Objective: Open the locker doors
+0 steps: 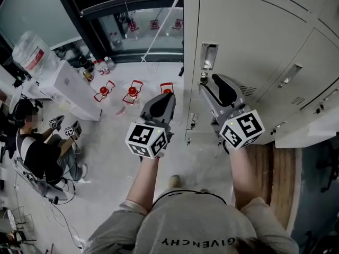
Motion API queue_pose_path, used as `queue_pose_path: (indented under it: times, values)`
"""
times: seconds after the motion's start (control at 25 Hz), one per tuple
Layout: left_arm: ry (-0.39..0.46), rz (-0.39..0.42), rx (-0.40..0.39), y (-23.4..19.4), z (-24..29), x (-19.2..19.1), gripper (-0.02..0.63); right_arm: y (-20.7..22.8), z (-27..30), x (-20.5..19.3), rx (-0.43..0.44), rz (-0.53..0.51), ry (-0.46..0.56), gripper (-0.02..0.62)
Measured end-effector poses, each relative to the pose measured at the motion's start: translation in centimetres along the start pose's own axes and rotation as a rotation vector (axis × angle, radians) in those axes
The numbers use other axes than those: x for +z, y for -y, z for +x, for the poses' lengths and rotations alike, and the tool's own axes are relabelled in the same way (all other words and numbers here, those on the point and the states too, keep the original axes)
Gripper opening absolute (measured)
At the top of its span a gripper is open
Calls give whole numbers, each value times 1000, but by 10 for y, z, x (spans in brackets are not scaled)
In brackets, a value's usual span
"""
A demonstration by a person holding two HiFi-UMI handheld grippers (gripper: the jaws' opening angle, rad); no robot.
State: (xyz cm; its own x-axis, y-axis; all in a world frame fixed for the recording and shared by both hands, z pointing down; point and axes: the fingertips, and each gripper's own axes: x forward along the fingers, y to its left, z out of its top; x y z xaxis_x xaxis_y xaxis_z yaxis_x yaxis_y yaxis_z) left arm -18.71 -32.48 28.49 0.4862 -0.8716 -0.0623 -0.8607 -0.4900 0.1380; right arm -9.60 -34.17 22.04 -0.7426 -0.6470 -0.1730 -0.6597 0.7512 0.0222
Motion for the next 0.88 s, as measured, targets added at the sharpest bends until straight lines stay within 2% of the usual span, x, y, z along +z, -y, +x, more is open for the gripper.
queue_pose_path:
  times: [0.16,0.4,0.88]
  values:
    - [16,2,-21,-10,8,9,-2,5,23,13,-41,-30,-11,187]
    - [10,-18,-69,-14,13,7,-2,13,48,13,-159,-77,-61,187]
    - [-5,-38,-68,-46,-3,1,-2,15,61,7,-258,-31,-85,196]
